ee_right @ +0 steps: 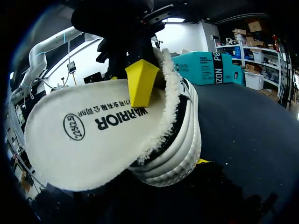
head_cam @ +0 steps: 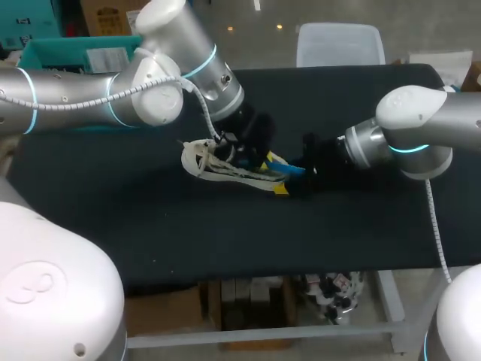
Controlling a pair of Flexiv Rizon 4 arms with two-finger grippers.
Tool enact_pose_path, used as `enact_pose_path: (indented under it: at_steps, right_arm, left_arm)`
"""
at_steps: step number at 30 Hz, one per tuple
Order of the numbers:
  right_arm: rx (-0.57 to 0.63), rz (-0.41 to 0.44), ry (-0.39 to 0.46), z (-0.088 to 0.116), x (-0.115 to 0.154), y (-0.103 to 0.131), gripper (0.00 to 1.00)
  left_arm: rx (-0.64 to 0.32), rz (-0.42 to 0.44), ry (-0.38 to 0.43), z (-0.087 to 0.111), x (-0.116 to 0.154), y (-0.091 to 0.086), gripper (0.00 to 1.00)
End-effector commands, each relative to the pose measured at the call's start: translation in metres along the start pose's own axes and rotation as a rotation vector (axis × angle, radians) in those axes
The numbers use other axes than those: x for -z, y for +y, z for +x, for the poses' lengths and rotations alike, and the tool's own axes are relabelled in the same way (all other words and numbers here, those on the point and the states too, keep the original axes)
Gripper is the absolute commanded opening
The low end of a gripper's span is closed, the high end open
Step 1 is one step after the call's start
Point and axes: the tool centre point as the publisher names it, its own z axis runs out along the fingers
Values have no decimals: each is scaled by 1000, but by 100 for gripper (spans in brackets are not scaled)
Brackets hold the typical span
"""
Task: Open the shoe tongue, take the insole out of the shoe, put the insole back into the shoe, and pack the shoe into the shoebox
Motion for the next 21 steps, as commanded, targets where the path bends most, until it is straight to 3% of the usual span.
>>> enact_pose_path:
  at_steps: [1, 19, 20, 21]
  right_arm:
    - [-1, -4, 9, -2, -6, -11, 0]
    - [-1, -4, 9, -2, -6, -11, 0]
    - [-1, -4, 9, -2, -6, -11, 4]
    - [-1, -4, 9, -2, -6, -11, 34]
  left_arm:
    - [-14, 44, -3, 2, 15, 3, 0]
    - [-112, 296, -20, 12, 87, -25, 0]
    - [-112, 302, -23, 13, 91, -27, 0]
    - [-116, 319, -20, 13, 95, -29, 0]
